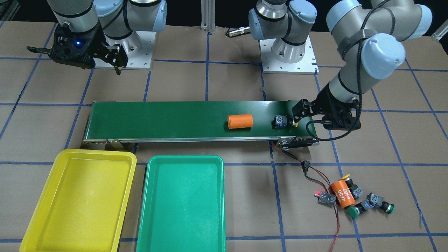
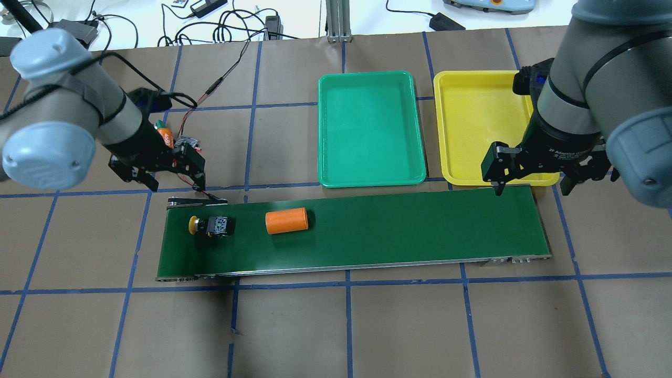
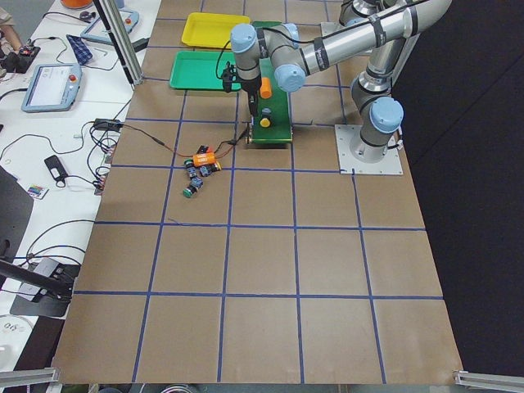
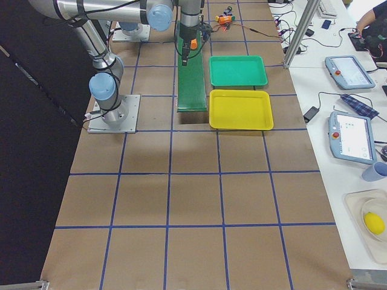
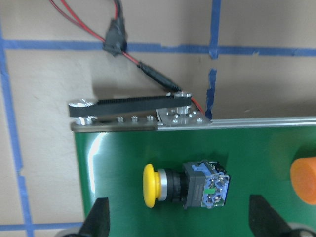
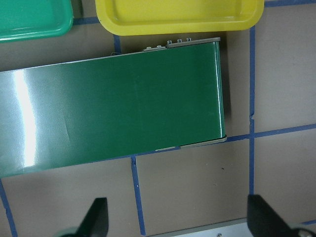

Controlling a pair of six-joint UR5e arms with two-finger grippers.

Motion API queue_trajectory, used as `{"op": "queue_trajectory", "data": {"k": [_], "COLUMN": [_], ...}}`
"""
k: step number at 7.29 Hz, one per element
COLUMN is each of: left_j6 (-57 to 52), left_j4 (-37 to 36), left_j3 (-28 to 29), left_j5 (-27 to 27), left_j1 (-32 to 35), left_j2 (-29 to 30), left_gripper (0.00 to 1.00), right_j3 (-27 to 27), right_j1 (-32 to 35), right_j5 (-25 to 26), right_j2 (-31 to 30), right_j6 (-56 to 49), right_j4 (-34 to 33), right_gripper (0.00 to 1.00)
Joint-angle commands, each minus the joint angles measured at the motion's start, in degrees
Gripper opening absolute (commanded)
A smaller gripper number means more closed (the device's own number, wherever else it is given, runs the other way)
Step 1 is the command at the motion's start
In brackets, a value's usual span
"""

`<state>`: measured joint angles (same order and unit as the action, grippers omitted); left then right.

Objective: Sort buttons by color to trays
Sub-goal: 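Return the left gripper to the pile and grasp a green button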

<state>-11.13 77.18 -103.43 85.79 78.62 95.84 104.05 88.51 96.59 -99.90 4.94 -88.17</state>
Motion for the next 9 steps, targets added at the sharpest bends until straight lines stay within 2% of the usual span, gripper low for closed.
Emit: {"op": "queue_trajectory", "data": {"k": [1,2,3,5,7,8,9], "left_j6": [-8.6,-20.0,-35.2,-57.0,-62.1,-68.3,-68.1], "left_j4": [-0.5,-0.6,-0.9,-11.3,-13.8,-13.9,-13.8], "left_j3": [14.1,17.4,17.1,17.0,20.0,21.6,23.8], "left_j5": [0.2,0.3,0.4,1.6,2.8,2.8,2.5], "left_j1": [-2.6,-4.9,-7.2,-8.7,-10.2,-13.3,-15.6], "left_j2": [12.4,16.2,18.7,24.6,27.9,29.6,31.7], "left_gripper": [1.00,1.00,1.00,1.00,1.00,1.00,1.00], "right_j3": [0.0,0.0,-0.1,-0.2,0.0,0.0,-0.1], "right_j1": [0.0,0.0,0.0,0.0,0.2,0.2,0.2], "right_j5": [0.1,0.1,-0.6,-0.3,-0.9,-1.0,-1.1], "right_j2": [0.0,0.0,0.0,-0.1,-0.1,-0.4,-0.1], "right_j6": [0.2,-0.1,0.2,-0.4,0.2,0.2,0.0], "right_j4": [0.1,0.0,-0.3,-0.5,-6.9,-7.2,-7.4], "right_gripper": [1.00,1.00,1.00,1.00,1.00,1.00,1.00]}}
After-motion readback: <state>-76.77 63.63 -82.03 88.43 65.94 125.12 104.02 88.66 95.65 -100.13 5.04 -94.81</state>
